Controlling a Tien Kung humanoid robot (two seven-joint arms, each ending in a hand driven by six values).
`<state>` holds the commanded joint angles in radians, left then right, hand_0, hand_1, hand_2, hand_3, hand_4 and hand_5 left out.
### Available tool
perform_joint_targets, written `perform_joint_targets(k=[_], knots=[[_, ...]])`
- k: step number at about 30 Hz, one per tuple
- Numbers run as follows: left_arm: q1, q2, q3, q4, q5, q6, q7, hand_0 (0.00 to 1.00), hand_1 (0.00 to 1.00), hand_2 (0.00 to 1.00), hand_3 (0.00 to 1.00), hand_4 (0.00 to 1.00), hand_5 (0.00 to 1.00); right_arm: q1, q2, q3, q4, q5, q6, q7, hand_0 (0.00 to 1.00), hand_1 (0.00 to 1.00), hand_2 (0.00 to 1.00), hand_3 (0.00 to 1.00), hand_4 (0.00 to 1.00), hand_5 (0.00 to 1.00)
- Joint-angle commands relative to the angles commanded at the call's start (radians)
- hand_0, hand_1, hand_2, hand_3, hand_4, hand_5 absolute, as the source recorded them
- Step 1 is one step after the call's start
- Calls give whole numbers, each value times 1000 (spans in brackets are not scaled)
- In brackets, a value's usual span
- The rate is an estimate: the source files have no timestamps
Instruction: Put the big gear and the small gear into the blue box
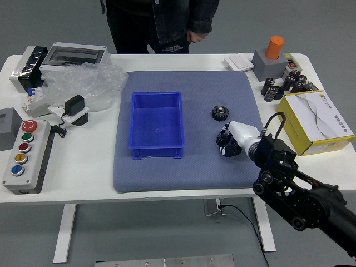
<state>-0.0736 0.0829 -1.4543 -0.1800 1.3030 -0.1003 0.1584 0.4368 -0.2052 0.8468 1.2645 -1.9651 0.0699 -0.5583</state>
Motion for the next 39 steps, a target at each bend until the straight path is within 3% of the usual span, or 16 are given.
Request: perform_joint_targets(k=[39], knots=[[2, 0, 3, 0, -3, 1, -1, 731, 679, 701, 696, 431, 2, 21, 2, 90, 60, -38, -23, 3, 689, 512, 463, 596, 515, 72]])
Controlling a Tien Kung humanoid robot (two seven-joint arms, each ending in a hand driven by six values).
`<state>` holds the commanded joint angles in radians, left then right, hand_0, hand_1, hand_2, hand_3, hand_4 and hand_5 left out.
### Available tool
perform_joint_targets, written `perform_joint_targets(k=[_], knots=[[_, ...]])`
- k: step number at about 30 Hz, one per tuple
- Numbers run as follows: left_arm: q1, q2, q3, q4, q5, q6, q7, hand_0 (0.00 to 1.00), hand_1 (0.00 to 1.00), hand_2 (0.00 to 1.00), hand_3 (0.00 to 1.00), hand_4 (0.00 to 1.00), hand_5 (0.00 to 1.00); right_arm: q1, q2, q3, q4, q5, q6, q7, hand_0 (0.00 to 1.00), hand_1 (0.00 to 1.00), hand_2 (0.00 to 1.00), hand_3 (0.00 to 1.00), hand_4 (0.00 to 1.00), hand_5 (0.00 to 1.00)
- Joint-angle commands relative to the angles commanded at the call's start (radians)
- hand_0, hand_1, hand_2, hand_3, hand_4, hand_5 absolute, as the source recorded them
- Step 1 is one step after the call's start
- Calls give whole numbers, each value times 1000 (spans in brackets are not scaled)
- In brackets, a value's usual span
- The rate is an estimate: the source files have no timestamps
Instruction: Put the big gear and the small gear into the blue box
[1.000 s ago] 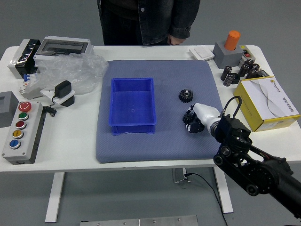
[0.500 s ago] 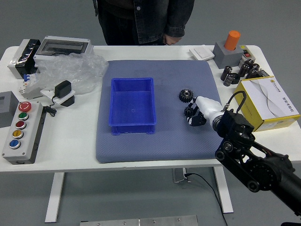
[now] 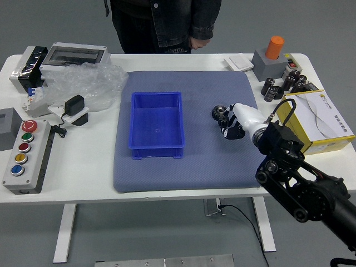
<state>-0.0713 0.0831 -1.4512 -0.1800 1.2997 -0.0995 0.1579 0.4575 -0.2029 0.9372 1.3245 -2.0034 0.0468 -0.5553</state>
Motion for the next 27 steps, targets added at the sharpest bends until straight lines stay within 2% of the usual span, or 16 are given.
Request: perform_joint_targets(k=[8, 17, 27], knots=[[0, 0, -2, 0, 2, -1, 0, 731, 679, 700, 698, 432, 2, 9, 0, 6, 38, -11, 4, -4, 688, 515, 458, 600, 501, 56], [1, 0, -4, 0, 2, -1, 0, 730, 679, 700, 697, 433, 2, 28, 10, -6, 111, -20, 9, -7, 688, 514, 458, 600, 500, 52], [0, 0, -5, 0, 4, -1, 1, 730, 679, 699, 699, 435, 9, 65, 52, -48, 143, -20, 12, -6, 686, 513, 458, 600, 500, 47]])
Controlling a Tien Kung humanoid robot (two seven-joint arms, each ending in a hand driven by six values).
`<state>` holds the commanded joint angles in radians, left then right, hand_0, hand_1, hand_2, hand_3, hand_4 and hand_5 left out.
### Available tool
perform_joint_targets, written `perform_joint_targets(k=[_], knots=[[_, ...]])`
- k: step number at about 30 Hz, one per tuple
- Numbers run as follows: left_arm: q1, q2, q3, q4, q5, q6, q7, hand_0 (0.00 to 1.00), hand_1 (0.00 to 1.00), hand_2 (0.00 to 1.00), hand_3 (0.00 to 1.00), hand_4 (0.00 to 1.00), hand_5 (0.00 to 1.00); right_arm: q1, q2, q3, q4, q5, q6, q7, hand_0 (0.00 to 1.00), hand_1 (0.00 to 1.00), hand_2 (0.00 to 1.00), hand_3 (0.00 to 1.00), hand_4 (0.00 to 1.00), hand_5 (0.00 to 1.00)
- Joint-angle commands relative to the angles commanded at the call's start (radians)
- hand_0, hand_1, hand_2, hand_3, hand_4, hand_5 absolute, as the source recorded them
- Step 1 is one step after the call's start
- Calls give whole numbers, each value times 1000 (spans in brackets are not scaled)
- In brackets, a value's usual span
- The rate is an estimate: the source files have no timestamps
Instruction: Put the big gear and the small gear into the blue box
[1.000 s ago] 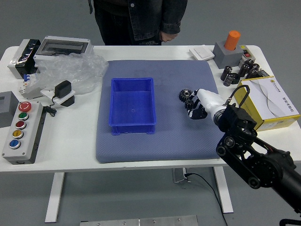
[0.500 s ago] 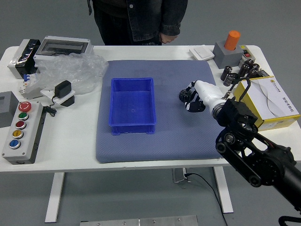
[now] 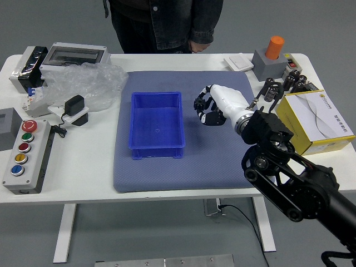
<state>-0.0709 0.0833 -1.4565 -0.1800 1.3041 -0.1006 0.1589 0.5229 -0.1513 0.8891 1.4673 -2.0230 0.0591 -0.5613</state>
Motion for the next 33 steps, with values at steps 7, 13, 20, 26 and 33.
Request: perform_joint_targets(k=[7, 13, 20, 26, 33], knots=[[-1, -1, -2, 0, 5, -1, 1, 730, 679, 698, 699, 435, 11, 27, 53, -59, -9, 5, 0, 3, 686, 514, 457, 600, 500, 44], [0, -3, -1, 0, 10, -3, 4, 730, 680, 697, 700, 435, 13, 49, 101, -110, -27, 16, -1, 10, 686, 514, 457, 600, 501, 43], [0, -4, 0, 0, 15, -4, 5, 730, 680, 697, 701, 437, 16, 64, 133, -141, -51, 62, 16, 13, 683, 527, 478, 622, 489, 83], [2, -4, 1, 0, 17, -4, 6, 730, 680, 696, 701, 436, 19, 70, 140, -133, -70, 89, 37, 15, 619, 558, 605, 874, 722, 270], [2, -5, -1, 0, 21, -5, 6, 730, 680, 696, 701, 436, 22, 73, 140, -118, -82, 88, 46, 18, 668, 608, 723, 981, 808, 322]])
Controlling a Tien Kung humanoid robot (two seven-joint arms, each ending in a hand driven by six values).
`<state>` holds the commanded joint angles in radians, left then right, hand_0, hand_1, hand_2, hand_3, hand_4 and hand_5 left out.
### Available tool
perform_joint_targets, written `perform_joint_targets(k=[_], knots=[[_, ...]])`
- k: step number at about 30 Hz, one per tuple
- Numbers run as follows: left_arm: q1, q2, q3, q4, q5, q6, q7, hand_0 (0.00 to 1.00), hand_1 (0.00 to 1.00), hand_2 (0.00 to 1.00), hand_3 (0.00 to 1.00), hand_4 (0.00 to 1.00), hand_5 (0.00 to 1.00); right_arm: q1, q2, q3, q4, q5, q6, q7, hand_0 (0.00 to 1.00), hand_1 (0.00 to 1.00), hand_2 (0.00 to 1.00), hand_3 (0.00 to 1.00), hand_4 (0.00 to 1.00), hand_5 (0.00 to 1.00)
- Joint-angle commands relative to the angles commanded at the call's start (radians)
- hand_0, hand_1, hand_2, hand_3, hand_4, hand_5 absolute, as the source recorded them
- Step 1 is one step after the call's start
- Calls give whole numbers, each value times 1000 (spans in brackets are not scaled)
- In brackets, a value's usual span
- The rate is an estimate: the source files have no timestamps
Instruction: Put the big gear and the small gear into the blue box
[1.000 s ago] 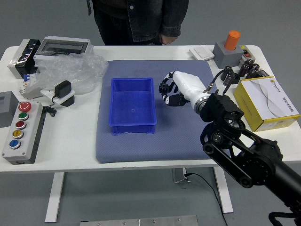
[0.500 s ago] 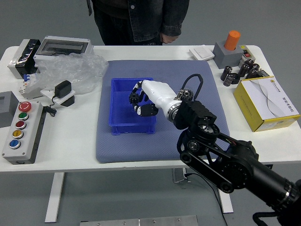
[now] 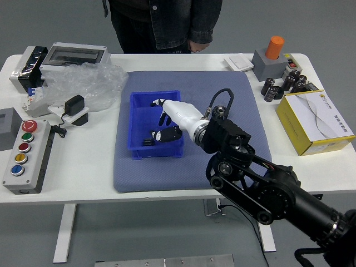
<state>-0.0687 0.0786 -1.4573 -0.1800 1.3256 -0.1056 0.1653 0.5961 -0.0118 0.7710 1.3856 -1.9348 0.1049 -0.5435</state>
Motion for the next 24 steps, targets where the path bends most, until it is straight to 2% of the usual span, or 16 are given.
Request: perform_joint_targets(k=[1, 5, 6, 7, 12, 13, 18, 19, 24], knots=[[0, 0, 0, 0, 1, 0, 0, 730, 680, 696, 700, 436, 24, 0, 0, 2, -1, 0, 2, 0, 680, 617, 762, 991, 817, 336], [-1, 0, 0, 0, 1, 0, 0, 730, 680, 696, 700, 436, 24, 4, -9, 14, -5, -2, -1, 4, 680, 617, 762, 991, 817, 336], [-1, 0, 0, 0, 1, 0, 0, 730, 680, 696, 700, 436, 24, 7, -17, 20, -7, -2, -4, 7, 680, 617, 762, 991, 817, 336], [-1, 0, 0, 0, 0, 0, -1, 730, 680, 699, 699, 437, 26, 11, -25, 27, -11, -3, -8, 10, 677, 604, 732, 950, 820, 339], [-3, 0, 1, 0, -3, 1, -1, 730, 680, 699, 699, 437, 26, 43, -86, 56, -52, 0, -45, 40, 677, 604, 732, 950, 820, 339], [-4, 0, 1, 0, -4, 1, -1, 730, 680, 696, 700, 436, 24, 54, -103, 60, -70, 5, -54, 50, 673, 603, 713, 843, 807, 341], [-7, 1, 0, 0, -6, 1, -2, 730, 680, 696, 700, 436, 24, 100, -157, 63, -152, 21, -67, 82, 673, 603, 713, 843, 807, 341], [-8, 1, -1, 0, -6, 1, -2, 731, 680, 699, 700, 435, 27, 110, -165, 60, -172, 26, -67, 89, 715, 647, 751, 821, 803, 336], [-10, 0, -3, 0, -6, 1, -1, 731, 680, 699, 700, 435, 27, 153, -188, 34, -269, 40, -57, 118, 715, 647, 751, 821, 803, 336]])
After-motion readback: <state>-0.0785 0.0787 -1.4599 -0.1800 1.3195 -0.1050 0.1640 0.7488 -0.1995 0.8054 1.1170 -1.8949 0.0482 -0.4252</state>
